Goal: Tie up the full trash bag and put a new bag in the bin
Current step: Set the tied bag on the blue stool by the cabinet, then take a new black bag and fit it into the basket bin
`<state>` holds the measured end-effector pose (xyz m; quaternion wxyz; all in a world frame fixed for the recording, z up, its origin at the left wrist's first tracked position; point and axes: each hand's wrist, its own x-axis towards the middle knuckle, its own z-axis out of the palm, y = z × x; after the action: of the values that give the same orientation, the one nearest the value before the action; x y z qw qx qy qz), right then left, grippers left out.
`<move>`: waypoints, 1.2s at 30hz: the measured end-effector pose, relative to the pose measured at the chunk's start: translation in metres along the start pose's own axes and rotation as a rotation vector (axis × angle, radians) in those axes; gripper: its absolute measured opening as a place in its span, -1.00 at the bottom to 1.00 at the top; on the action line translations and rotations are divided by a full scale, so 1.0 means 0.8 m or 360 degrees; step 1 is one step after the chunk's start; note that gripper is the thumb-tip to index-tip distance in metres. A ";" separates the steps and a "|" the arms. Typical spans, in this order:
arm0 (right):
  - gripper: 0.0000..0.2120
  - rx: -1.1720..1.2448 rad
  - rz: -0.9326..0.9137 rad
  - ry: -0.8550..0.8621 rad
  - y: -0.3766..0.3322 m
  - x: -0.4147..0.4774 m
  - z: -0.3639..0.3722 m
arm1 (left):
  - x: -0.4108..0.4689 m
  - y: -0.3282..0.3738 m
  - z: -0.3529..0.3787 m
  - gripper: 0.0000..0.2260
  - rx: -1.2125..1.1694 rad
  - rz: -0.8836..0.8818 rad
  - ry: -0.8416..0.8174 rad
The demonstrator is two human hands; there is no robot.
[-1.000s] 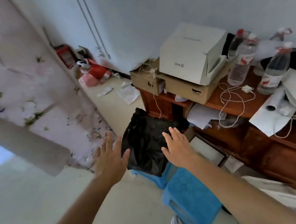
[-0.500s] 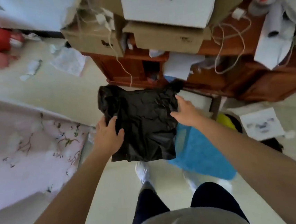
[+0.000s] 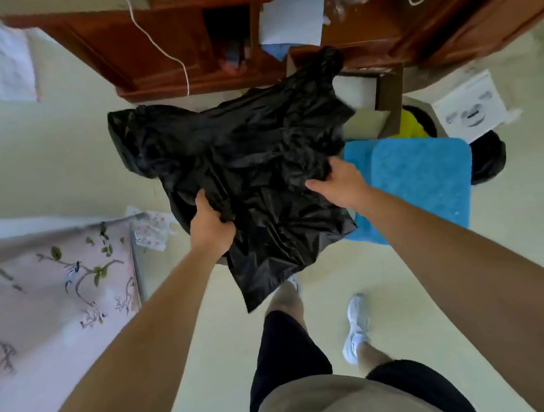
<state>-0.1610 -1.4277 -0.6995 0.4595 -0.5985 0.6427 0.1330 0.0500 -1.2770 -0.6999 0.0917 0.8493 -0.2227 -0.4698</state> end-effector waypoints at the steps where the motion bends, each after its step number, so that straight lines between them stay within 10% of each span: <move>1: -0.58 -0.0050 -0.0001 0.0008 -0.003 -0.007 -0.003 | -0.006 0.005 0.000 -0.31 -0.0033 -0.0011 0.0018; 12: -0.81 0.0385 -0.0305 0.1078 0.017 -0.175 -0.231 | -0.127 0.206 -0.061 -0.84 0.0176 0.0951 0.0577; 23: -0.78 0.0786 -0.0276 0.1883 0.303 -0.527 -0.389 | -0.505 0.410 0.086 -0.36 0.0447 0.2543 0.1198; 27: -0.69 0.0772 -0.0166 0.2108 0.471 -0.675 -0.368 | -0.654 0.471 0.207 -0.09 0.0649 0.2947 0.1081; 31: -0.74 0.0828 0.0139 0.2105 0.644 -0.796 -0.317 | -0.787 0.491 0.373 -0.77 0.1132 0.3233 0.0686; 36: -0.04 0.0781 0.0342 0.2479 0.770 -0.882 -0.277 | -0.911 0.460 0.562 -0.74 0.1231 0.3326 0.0185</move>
<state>-0.9031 -0.9778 -0.2838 -0.0154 -0.3370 0.8419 -0.4212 -0.7694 -1.2395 -0.2576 0.1816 0.2365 -0.9543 -0.0202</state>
